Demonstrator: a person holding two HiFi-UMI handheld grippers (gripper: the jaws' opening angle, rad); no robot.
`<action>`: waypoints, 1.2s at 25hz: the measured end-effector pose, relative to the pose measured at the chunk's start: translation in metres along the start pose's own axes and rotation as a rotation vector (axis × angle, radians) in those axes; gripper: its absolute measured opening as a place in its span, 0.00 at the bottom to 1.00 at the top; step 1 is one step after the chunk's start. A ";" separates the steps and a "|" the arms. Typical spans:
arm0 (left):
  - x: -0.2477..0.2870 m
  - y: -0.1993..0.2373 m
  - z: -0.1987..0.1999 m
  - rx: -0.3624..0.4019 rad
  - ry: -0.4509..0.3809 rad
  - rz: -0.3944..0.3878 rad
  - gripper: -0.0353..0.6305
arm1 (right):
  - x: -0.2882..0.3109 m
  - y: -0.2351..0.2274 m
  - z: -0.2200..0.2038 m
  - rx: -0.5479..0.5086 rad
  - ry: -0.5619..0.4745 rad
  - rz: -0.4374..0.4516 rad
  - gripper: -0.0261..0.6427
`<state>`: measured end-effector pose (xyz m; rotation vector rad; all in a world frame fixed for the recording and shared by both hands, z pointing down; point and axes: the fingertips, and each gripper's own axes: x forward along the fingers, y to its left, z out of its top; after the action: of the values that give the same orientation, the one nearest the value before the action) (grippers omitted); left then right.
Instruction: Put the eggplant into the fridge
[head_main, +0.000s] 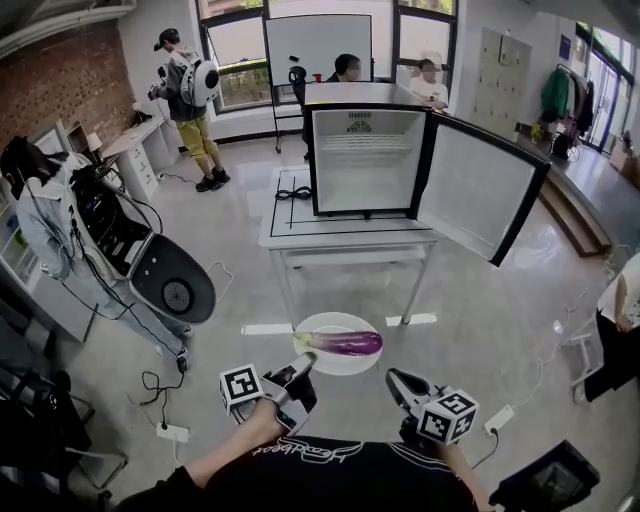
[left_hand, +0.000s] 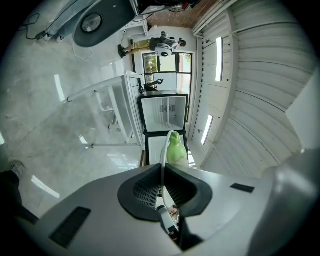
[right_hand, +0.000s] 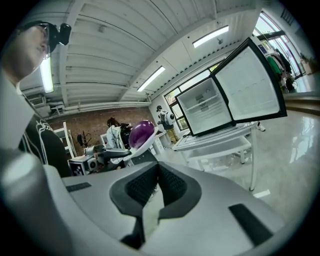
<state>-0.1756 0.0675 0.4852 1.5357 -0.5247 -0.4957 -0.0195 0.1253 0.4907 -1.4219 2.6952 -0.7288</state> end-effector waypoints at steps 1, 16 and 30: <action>0.005 0.002 0.012 -0.001 0.001 0.001 0.09 | 0.011 -0.003 0.003 -0.001 0.003 -0.004 0.05; 0.027 0.008 0.085 -0.032 -0.011 -0.034 0.09 | 0.069 -0.015 0.013 -0.041 0.066 -0.062 0.05; 0.056 0.011 0.098 -0.020 -0.017 -0.050 0.09 | 0.093 -0.036 0.022 -0.061 0.078 -0.028 0.05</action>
<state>-0.1904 -0.0448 0.4942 1.5295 -0.4946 -0.5514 -0.0408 0.0267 0.5048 -1.4778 2.7843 -0.7250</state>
